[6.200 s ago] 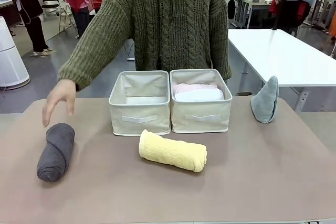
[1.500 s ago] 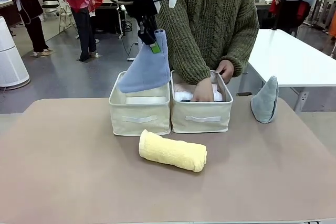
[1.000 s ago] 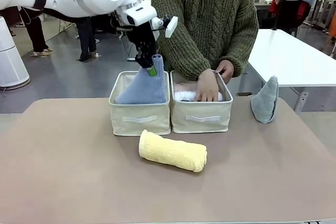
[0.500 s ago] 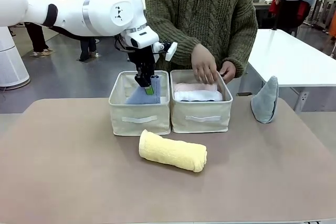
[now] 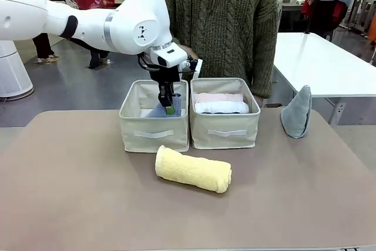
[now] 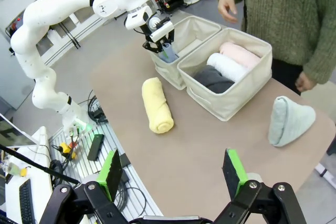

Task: Sort the towels based on their folding style.
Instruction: Pick up one triangle-folded towel and place it in the left Fabric basket.

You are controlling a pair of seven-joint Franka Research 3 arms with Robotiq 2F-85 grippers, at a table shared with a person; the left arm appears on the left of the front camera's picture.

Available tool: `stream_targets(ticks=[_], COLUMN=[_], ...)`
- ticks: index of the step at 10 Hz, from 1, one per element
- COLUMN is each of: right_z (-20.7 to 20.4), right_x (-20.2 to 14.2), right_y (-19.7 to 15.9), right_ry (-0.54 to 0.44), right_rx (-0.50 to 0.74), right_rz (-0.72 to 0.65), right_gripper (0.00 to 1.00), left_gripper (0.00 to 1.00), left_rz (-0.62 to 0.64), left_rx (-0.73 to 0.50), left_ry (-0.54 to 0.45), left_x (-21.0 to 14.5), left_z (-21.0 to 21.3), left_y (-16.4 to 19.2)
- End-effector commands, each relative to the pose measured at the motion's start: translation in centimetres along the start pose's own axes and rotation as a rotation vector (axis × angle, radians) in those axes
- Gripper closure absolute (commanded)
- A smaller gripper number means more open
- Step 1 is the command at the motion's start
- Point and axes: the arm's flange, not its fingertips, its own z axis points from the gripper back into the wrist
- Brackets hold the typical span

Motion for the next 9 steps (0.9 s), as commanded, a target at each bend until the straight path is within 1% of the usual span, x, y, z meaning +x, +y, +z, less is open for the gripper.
stream_targets(ticks=[1, 2, 3, 4, 6, 7, 8, 9], right_z=[-0.1, -0.1, -0.1, -0.1, -0.1, -0.1, -0.1, -0.1], right_x=[0.1, 0.1, 0.1, 0.1, 0.1, 0.1, 0.1, 0.1], right_y=[-0.1, -0.1, -0.1, -0.1, -0.1, -0.1, -0.1, -0.1], right_ry=[-0.025, -0.025, -0.025, -0.025, -0.025, -0.025, -0.025, -0.025], right_rx=[0.016, 0.016, 0.016, 0.016, 0.016, 0.016, 0.016, 0.016], right_rz=[0.017, 0.017, 0.017, 0.017, 0.017, 0.017, 0.017, 0.017], right_gripper=[0.00, 0.00, 0.00, 0.00, 0.00, 0.00, 0.00, 0.00], left_gripper=[0.83, 0.56, 0.23, 0.00, 0.00, 0.02, 0.00, 0.00], left_rz=[0.040, 0.051, 0.051, 0.055, 0.054, 0.051, 0.050, 0.051], left_rx=[0.010, 0.008, 0.016, 0.020, 0.020, 0.020, 0.020, 0.021], left_ry=[0.050, 0.046, 0.034, 0.024, 0.019, 0.017, 0.016, 0.015], left_x=[0.4, 0.3, 0.3, 0.1, 0.0, -0.1, -0.1, -0.2], left_z=[-0.8, -0.9, -0.4, -0.1, 0.1, 0.1, 0.2, 0.3], left_y=[0.5, 0.5, 0.4, 0.5, 0.5, 0.5, 0.5, 0.6])
